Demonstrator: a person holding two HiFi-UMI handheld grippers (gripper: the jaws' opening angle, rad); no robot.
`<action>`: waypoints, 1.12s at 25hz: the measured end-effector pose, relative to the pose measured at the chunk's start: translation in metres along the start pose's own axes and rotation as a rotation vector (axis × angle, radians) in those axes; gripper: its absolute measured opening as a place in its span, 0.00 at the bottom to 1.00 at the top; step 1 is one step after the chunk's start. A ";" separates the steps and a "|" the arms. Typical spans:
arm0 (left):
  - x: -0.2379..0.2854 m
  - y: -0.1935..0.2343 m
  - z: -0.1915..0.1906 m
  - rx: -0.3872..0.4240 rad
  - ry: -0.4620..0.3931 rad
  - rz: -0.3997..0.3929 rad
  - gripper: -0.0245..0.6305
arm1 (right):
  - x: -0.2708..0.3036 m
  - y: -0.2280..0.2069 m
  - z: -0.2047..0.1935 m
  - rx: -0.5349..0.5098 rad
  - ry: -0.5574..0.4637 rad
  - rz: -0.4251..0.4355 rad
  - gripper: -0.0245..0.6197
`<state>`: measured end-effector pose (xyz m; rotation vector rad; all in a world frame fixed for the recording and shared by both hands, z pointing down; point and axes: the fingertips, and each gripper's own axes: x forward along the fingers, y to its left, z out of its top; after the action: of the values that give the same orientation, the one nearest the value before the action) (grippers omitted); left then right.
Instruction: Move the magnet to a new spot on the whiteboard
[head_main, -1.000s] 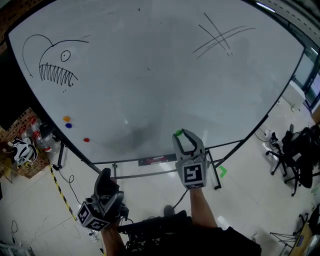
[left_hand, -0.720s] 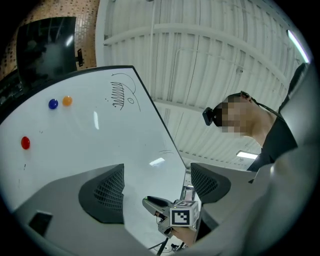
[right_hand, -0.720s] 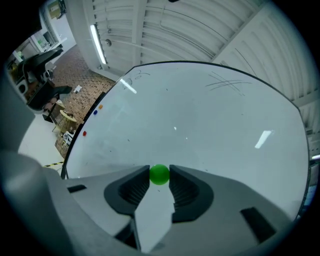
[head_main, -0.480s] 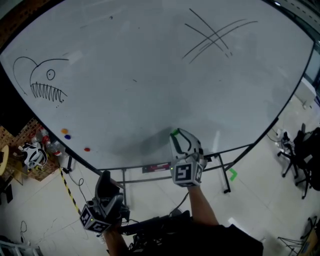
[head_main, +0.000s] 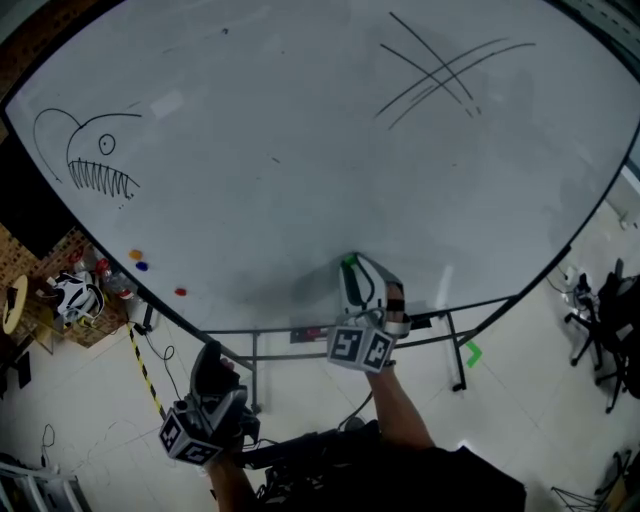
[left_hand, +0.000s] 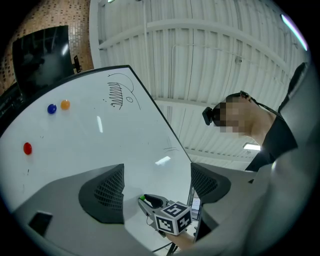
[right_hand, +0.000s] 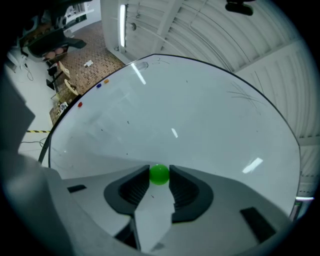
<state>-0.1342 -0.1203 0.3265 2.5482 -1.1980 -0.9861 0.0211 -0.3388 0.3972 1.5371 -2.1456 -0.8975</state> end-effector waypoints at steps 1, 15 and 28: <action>0.000 0.000 0.001 0.010 0.000 0.003 0.67 | 0.001 0.000 -0.001 -0.009 0.007 -0.007 0.26; -0.007 0.000 0.004 0.021 0.004 -0.002 0.67 | -0.010 -0.012 0.002 0.138 -0.034 0.004 0.29; -0.019 -0.006 0.010 -0.050 0.000 -0.064 0.67 | -0.062 -0.034 0.035 0.507 -0.185 0.122 0.28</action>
<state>-0.1457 -0.1013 0.3261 2.5626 -1.0844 -1.0159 0.0456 -0.2780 0.3529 1.5604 -2.7207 -0.4899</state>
